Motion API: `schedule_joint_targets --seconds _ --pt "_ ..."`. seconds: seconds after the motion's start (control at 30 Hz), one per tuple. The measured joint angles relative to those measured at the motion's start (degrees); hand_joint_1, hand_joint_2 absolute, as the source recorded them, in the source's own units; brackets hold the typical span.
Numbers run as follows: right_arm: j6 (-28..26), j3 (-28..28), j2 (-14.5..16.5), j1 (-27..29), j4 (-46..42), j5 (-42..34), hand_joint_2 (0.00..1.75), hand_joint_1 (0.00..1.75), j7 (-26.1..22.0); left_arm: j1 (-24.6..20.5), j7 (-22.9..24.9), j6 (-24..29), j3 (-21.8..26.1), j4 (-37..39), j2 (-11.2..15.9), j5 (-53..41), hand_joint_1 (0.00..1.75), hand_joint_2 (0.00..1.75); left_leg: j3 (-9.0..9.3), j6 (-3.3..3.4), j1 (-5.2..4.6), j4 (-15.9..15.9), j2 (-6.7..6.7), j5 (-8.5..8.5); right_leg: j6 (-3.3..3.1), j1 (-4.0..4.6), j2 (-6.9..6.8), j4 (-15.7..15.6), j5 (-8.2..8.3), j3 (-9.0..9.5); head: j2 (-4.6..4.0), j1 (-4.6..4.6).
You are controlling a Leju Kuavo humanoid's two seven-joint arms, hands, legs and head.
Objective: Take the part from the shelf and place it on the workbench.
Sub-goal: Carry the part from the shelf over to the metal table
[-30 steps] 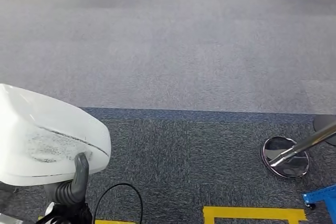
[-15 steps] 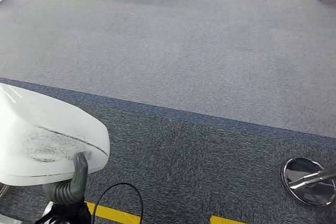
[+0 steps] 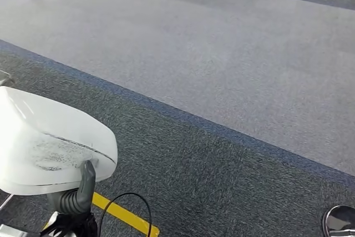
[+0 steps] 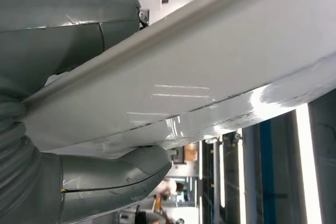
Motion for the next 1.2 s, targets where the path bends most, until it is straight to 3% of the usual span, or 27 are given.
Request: schedule_joint_targets --seconds 0.03,0.1,0.17,0.23,0.3,0.33,0.37,0.4,0.47,0.53,0.6,0.63,0.7,0.73,0.77,0.8,0.83,0.87,0.9,0.97,1.03,1.1,1.13,1.2 --pt "0.0 0.0 0.0 0.0 0.0 0.0 0.0 0.0 -0.1 -0.1 0.0 -0.1 0.0 0.0 0.0 -0.1 1.75 1.75 -0.22 -0.29 0.07 0.1 -0.62 0.1 -0.13 0.04 0.35 -0.4 -0.28 0.38 0.0 -0.02" --pt "0.0 0.0 -0.1 -0.2 0.0 0.0 0.0 0.0 -0.4 -0.2 -0.1 -0.1 0.0 0.0 0.0 -0.3 1.75 1.75 -0.48 -0.82 0.21 0.2 -1.3 0.19 -0.62 0.06 -0.89 -0.7 -0.19 0.79 0.01 -0.03" --pt "0.1 0.0 -0.1 -0.2 0.0 -0.2 0.0 0.0 -0.8 -0.4 -0.1 0.0 0.0 -0.1 0.0 -0.2 1.75 1.75 -1.6 -1.35 0.06 2.7 0.93 -1.26 -1.31 -0.08 -2.46 -1.0 -0.14 1.18 0.01 -0.39" --pt "0.2 0.0 -0.3 -0.2 0.0 -0.3 0.0 0.0 -0.9 -0.6 -0.1 0.1 0.0 -0.1 0.0 -0.2 1.75 1.75 -4.77 -1.91 0.15 9.3 4.09 -4.44 -1.85 0.03 -4.22 -1.0 -0.36 1.47 0.01 -0.73" --pt "0.3 0.0 -0.4 -0.1 0.0 -0.4 0.0 0.0 -0.7 -0.6 -0.1 0.0 0.0 0.0 0.0 0.1 1.75 1.75 -7.92 -2.23 0.44 15.6 5.0 -6.36 -2.03 0.19 -6.09 -1.0 -0.64 1.69 0.01 -0.73" --pt "0.3 0.0 -0.5 -0.1 0.0 -0.4 0.0 0.0 -0.5 -0.6 0.0 0.0 0.0 0.0 0.0 0.3 1.75 1.75 -8.27 -2.25 0.53 16.2 5.11 -5.88 -2.04 0.23 -6.94 -1.0 -0.79 1.82 0.01 -0.74" --pt "0.3 0.0 -0.5 -0.2 0.0 -0.4 0.0 0.0 -0.3 -0.6 0.0 0.0 0.0 0.0 0.0 0.6 1.75 1.75 -7.49 -2.17 0.57 14.4 5.3 -4.36 -1.99 0.27 -7.73 -1.0 -0.95 2.03 0.01 -0.74" --pt "0.4 0.0 -0.5 -0.2 0.0 -0.5 0.0 0.0 -0.1 -0.6 0.0 -0.1 0.0 0.0 0.0 0.7 1.75 1.75 -5.68 -1.95 0.53 10.8 5.86 -2.2 -1.9 0.31 -8.44 -1.0 -1.15 2.3 0.01 -0.74" --pt "0.3 0.0 -0.5 -0.3 0.0 -0.5 0.0 0.0 0.0 -0.9 0.0 0.0 0.0 0.0 0.0 0.7 1.75 1.75 -2.01 -1.22 -0.1 3.4 8.79 0.38 -1.45 0.51 -9.67 -1.0 -1.64 2.68 0.01 -0.75" --pt "0.3 0.0 -0.5 -0.4 0.0 -0.6 0.0 0.0 -0.1 -1.4 0.0 0.1 0.0 0.1 0.0 0.6 1.75 1.75 -0.81 -0.61 -0.77 0.7 10.56 0.41 -0.87 0.8 -10.9 -1.2 -2.0 2.95 0.01 -0.72" --pt "0.3 0.0 -0.5 -0.5 0.0 -0.8 0.0 0.0 -0.1 -1.5 0.0 0.1 -0.1 0.1 0.0 0.6 1.75 1.75 -0.79 -0.15 -0.7 0.1 9.3 0.58 -0.37 0.91 -12.04 -1.5 -2.28 3.4 0.01 -0.69" --pt "0.4 0.0 -0.6 -0.6 0.0 -0.9 0.0 0.0 -0.1 -1.5 0.0 0.2 -0.1 0.1 0.0 0.6 1.75 1.75 -0.62 0.13 -0.52 -0.2 8.6 0.73 -0.11 0.86 -11.44 -1.2 -2.73 3.5 0.01 -0.63" --pt "0.6 -0.1 -0.6 -0.7 0.0 -1.0 0.0 0.0 0.0 -1.6 0.0 0.3 -0.3 0.1 -0.1 0.5 1.75 1.75 -0.29 0.71 -0.1 -0.8 7.25 1.06 0.32 0.69 -8.26 2.4 -5.02 1.83 0.01 -0.37" --pt "0.8 -0.1 -0.7 -0.6 0.0 -1.0 0.0 0.0 0.1 -1.6 0.1 0.4 -0.4 0.1 -0.1 0.5 1.75 1.75 -0.28 0.89 -0.08 -0.8 6.61 1.06 0.43 0.63 -6.41 6.1 -6.69 0.03 0.01 -0.23" --pt "0.9 -0.1 -0.8 -0.5 0.0 -1.0 0.0 0.0 0.3 -1.5 0.2 0.5 -0.5 0.1 -0.1 0.5 1.75 1.75 -0.3 1.03 -0.08 -0.8 5.87 1.04 0.51 0.59 -5.41 10.2 -8.18 -2.19 0.01 -0.18" --pt "1.0 -0.1 -0.8 -0.4 0.0 -1.0 0.0 0.0 0.4 -1.4 0.2 0.6 -0.5 0.2 -0.1 0.5 1.75 1.75 -0.28 1.09 -0.08 -0.8 5.08 1.0 0.58 0.58 -5.01 13.3 -8.83 -4.13 0.0 -0.18" --pt "1.1 -0.1 -0.9 -0.3 0.0 -1.0 0.0 0.0 0.5 -1.3 0.3 0.8 -0.5 0.2 -0.1 0.5 1.75 1.75 -0.23 1.12 -0.07 -0.8 4.22 0.97 0.63 0.56 -4.84 14.8 -8.44 -5.38 0.01 -0.17" --pt "1.0 -0.1 -0.9 -0.3 0.0 -1.0 0.0 0.0 0.6 -1.2 0.3 1.0 -0.5 0.3 -0.1 0.5 1.75 1.75 -0.16 1.1 -0.04 -0.7 3.36 0.95 0.66 0.52 -4.73 13.7 -6.83 -5.45 0.0 -0.17" --pt "1.0 -0.1 -1.0 -0.2 0.0 -1.0 0.0 0.0 0.6 -1.2 0.4 1.1 -0.5 0.3 -0.1 0.6 1.75 1.75 -0.08 1.02 0.01 -0.6 2.51 0.9 0.67 0.44 -4.39 10.5 -4.37 -4.44 0.0 -0.17" --pt "0.9 -0.1 -1.0 -0.2 0.0 -1.0 0.0 0.0 0.5 -1.2 0.7 1.2 -0.5 0.3 -0.1 0.7 1.75 1.75 -0.12 0.64 0.08 -0.3 1.04 0.72 0.62 0.07 -1.78 2.9 -0.75 -1.47 0.0 -0.19" --pt "0.6 -0.1 -1.0 -0.2 0.0 -1.0 0.0 0.0 0.2 -1.2 1.0 1.3 -0.5 0.4 -0.1 0.8 1.75 1.75 -0.49 -0.05 0.15 0.0 -0.2 0.72 0.14 -0.06 0.2 -0.5 -0.09 0.27 0.01 -0.22" --pt "0.3 -0.1 -1.0 -0.3 0.0 -1.0 0.0 0.0 -0.1 -1.2 1.1 1.4 -0.5 0.4 -0.1 0.8 1.75 1.75 -0.82 -0.78 0.36 -0.2 -1.27 0.91 -0.67 0.09 -0.66 -0.8 0.02 0.74 0.01 -0.24" --pt "0.2 -0.1 -1.0 -0.3 0.0 -1.0 0.0 0.0 -0.2 -1.2 1.1 1.4 -0.5 0.4 0.0 0.8 1.75 1.75 -0.97 -1.07 0.41 0.1 -0.83 0.7 -1.06 0.09 -1.33 -1.0 0.16 0.86 0.01 -0.3" --pt "0.2 -0.1 -1.0 -0.3 0.0 -1.0 0.0 0.0 -0.3 -1.3 1.1 1.6 -0.5 0.4 0.0 0.8 1.75 1.75 -2.38 -1.58 0.47 3.3 1.89 -1.31 -1.75 0.0 -2.93 -1.4 0.3 1.17 0.0 -0.48"
